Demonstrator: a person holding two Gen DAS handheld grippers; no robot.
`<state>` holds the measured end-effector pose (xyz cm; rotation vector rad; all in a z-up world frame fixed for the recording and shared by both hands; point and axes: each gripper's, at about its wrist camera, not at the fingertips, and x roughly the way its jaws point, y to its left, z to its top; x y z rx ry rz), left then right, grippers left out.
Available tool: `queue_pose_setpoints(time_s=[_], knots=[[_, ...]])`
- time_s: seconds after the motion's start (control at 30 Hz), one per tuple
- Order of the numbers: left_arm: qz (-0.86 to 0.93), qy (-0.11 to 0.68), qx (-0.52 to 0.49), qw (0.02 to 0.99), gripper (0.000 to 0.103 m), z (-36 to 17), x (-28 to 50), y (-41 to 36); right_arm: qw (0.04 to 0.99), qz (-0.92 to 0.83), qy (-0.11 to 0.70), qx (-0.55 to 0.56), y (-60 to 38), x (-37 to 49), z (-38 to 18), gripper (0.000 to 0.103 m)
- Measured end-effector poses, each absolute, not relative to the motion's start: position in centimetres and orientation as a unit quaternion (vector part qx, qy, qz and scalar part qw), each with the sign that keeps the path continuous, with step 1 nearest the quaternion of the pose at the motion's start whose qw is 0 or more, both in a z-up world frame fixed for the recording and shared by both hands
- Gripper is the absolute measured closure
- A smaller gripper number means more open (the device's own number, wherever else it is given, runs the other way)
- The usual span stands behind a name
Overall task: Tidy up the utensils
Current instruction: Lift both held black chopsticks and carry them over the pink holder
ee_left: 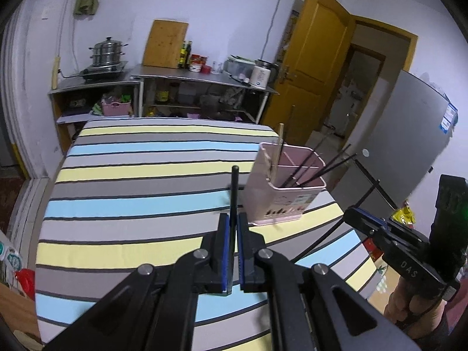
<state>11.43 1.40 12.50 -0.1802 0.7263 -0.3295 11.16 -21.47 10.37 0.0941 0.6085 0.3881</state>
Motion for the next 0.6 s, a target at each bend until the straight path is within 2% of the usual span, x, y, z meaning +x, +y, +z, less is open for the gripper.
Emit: queue_pose_setpoints(time_s=[0.3, 0.6], knots=[[-0.199, 0.359, -0.079, 0.908, 0.098, 13.3, 13.8, -2.6, 0.940, 0.160, 0.290, 0.077, -25.1, 12.0, 10.8, 0.098], [-0.225, 0.323, -0.074, 0.916, 0.098, 17.5, 16.0, -5.3, 0.957, 0.137, 0.238, 0.093, -27.5, 13.0, 14.8, 0.098]])
